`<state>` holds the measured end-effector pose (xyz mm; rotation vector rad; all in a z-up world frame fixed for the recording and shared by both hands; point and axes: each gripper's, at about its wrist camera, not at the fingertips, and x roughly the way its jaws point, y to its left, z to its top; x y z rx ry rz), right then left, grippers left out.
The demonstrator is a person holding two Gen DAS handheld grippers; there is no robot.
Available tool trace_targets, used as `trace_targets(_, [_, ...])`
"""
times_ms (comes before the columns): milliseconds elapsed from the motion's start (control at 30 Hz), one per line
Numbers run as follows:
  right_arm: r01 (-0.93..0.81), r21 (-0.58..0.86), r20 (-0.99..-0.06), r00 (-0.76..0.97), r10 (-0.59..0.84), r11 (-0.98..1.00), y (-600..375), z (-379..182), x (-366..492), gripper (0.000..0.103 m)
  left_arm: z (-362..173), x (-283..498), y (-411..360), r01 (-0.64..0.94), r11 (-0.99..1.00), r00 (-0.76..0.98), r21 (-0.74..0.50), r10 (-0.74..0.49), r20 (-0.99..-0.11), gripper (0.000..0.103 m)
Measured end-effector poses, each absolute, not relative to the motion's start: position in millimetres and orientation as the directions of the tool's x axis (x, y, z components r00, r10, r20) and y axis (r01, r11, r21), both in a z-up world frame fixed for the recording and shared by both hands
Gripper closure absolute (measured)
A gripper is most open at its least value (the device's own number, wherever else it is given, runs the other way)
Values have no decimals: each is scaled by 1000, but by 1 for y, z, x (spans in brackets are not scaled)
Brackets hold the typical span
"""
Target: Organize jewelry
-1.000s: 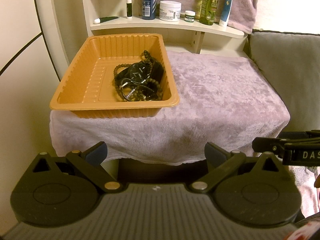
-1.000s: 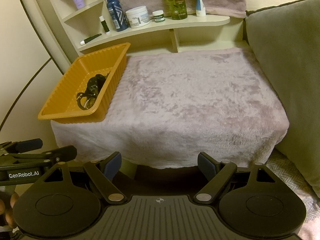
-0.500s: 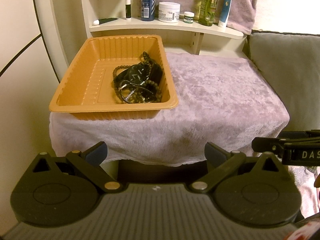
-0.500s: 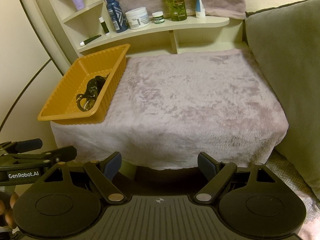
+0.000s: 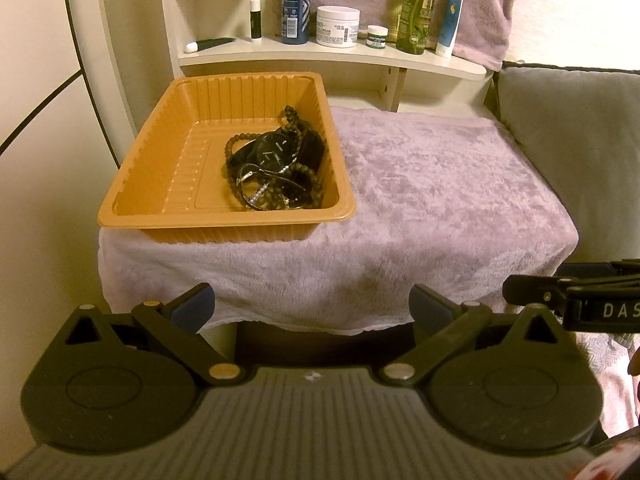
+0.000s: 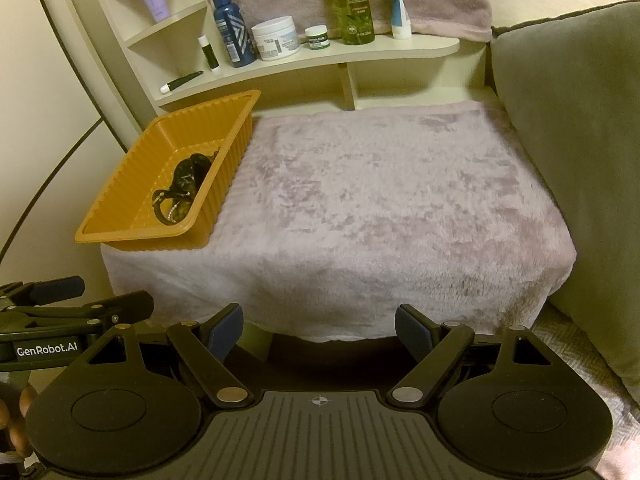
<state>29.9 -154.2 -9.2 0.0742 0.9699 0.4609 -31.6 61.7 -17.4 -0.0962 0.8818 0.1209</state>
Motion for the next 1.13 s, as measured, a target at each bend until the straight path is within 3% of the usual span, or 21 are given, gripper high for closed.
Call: trace_targets(1133, [-345,262,-776,480,409,901,-154,-9,28,20,-16,-34,62,-146,988,655,-47,61,-753,0])
